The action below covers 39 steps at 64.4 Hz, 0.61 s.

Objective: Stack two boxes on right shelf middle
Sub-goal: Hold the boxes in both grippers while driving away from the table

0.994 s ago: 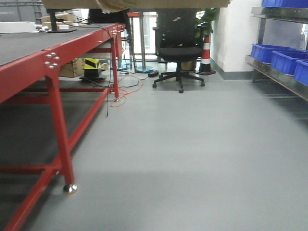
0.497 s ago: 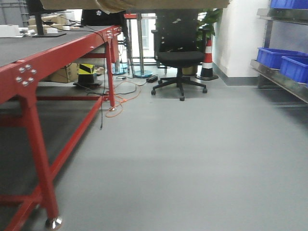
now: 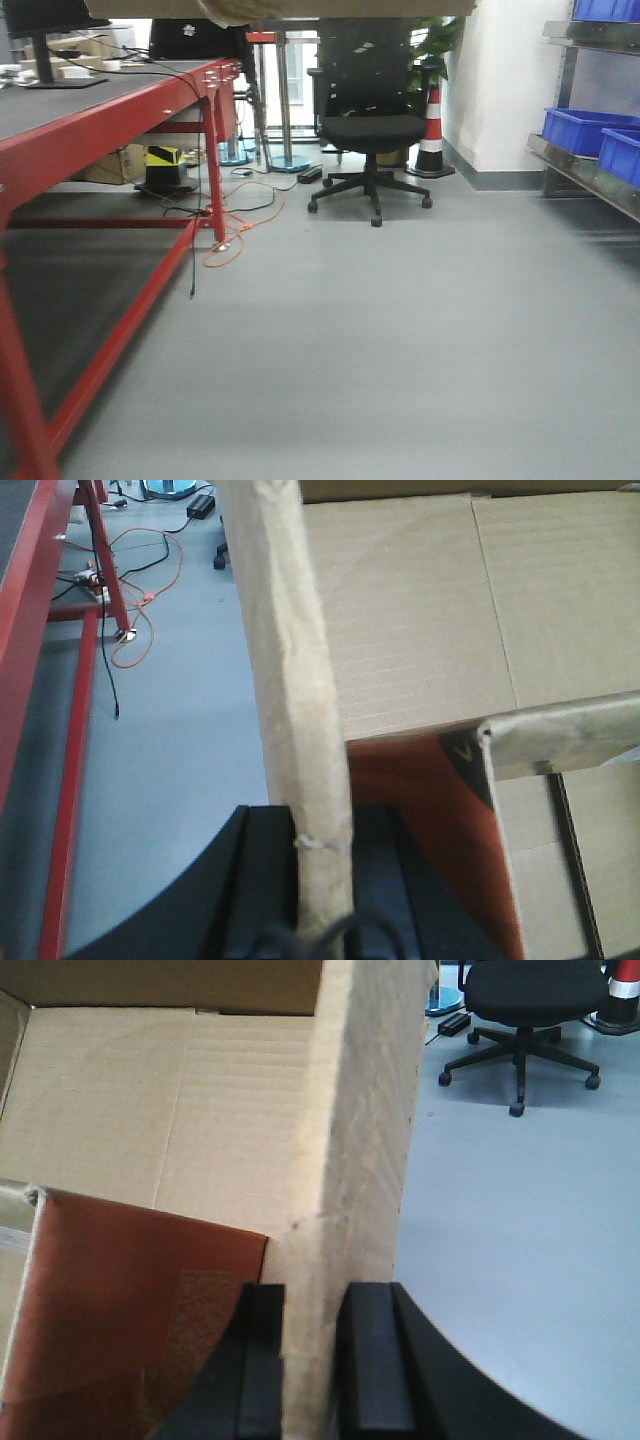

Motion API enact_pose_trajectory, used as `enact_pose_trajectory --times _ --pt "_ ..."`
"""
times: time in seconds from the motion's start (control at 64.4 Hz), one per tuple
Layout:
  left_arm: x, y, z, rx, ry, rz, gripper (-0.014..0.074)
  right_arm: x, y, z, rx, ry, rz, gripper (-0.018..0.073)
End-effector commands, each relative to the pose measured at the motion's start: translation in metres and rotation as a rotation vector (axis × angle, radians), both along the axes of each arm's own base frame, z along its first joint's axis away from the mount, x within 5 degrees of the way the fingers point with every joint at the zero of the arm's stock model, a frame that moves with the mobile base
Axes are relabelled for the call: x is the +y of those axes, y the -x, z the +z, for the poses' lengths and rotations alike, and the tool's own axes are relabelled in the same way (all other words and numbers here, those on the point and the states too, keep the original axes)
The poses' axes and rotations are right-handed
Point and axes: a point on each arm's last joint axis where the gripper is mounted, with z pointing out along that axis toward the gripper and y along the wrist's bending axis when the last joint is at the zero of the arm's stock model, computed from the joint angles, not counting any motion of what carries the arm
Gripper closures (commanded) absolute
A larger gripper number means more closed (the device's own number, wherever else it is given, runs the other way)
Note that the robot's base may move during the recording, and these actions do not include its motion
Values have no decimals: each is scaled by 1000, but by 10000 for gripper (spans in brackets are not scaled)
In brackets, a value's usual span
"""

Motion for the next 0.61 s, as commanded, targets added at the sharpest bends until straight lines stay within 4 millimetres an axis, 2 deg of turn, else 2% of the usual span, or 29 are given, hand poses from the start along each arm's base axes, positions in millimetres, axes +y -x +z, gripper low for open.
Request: enact_pose_trajectory --times 0.0,0.59 --pt "3 5 10 -52 4 6 707 -4 7 20 -112 -49 -15 712" --pt "3 1 22 -196 30 16 707 -4 7 20 -112 -49 -15 712"
